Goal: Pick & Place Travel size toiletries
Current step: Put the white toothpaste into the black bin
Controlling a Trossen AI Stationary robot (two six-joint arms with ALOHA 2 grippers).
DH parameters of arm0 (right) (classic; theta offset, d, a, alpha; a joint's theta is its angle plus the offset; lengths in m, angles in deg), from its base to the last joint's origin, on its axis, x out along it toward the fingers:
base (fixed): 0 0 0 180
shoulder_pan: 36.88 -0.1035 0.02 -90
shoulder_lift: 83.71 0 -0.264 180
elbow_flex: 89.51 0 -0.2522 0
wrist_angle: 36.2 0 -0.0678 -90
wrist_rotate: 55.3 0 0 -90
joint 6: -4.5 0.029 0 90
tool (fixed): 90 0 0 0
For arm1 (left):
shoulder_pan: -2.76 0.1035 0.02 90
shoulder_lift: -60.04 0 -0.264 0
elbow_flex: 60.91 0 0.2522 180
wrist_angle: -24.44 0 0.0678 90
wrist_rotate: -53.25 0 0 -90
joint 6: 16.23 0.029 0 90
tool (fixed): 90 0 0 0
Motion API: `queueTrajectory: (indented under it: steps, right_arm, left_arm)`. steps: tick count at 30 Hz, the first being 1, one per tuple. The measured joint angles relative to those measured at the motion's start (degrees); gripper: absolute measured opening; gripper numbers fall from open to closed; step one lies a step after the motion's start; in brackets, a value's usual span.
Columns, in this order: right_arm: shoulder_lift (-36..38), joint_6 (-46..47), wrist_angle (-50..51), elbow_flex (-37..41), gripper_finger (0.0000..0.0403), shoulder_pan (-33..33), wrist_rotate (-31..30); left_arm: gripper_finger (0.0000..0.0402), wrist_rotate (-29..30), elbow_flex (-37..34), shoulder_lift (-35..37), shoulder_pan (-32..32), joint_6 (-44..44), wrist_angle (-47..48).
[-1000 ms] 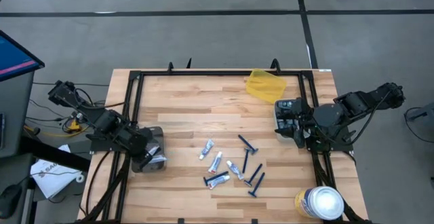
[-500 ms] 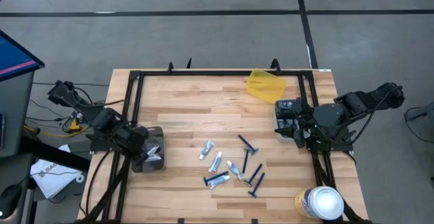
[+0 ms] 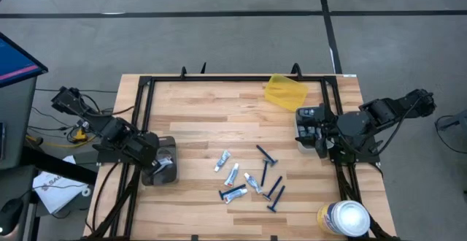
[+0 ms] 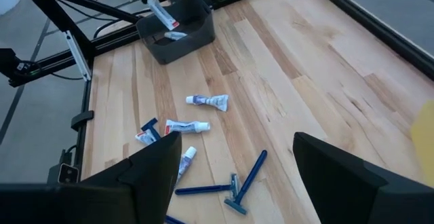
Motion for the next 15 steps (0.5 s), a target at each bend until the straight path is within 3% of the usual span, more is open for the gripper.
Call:
queueTrajectory:
  steps: [15]
  right_arm:
    - [0.0,-0.1,-0.1,0.0,0.0276,2.8,0.0]
  left_arm:
    - [0.0059,1.5,-8.2,-6.4,0.1,-0.4,-2.0]
